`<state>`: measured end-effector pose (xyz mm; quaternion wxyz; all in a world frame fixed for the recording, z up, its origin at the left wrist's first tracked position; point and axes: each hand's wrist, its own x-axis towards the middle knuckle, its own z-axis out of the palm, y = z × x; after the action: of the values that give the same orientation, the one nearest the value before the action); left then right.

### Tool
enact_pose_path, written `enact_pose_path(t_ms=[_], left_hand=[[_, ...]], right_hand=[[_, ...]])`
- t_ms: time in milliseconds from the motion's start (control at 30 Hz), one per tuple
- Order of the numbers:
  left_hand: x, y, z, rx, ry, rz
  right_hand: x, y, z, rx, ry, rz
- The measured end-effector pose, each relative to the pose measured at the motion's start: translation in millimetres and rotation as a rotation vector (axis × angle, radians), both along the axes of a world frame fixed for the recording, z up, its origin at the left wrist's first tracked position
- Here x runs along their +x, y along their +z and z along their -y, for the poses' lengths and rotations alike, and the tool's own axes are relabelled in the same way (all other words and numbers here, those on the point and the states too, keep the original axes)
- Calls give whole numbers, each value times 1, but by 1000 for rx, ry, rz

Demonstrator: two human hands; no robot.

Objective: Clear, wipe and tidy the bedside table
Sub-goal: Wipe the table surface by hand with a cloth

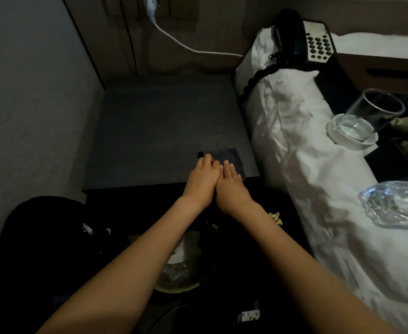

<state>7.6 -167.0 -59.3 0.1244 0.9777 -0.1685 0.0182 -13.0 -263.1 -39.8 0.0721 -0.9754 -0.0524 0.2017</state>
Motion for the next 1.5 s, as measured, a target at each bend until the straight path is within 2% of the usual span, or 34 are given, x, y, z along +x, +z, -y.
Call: enact_pose_path(t_ms=[267, 500, 700, 1333, 1500], left_hand=[[8, 3, 24, 3, -58, -18], [15, -1, 34, -117, -67, -58], [19, -1, 42, -127, -69, -35], [46, 14, 50, 28, -16, -216], [48, 19, 43, 145, 41, -219]], right_hand=[[7, 6, 27, 40, -49, -8], [17, 7, 39, 45, -77, -23], [23, 6, 48, 41, -87, -32], [68, 9, 57, 39, -29, -2], [82, 15, 46, 41, -32, 8]])
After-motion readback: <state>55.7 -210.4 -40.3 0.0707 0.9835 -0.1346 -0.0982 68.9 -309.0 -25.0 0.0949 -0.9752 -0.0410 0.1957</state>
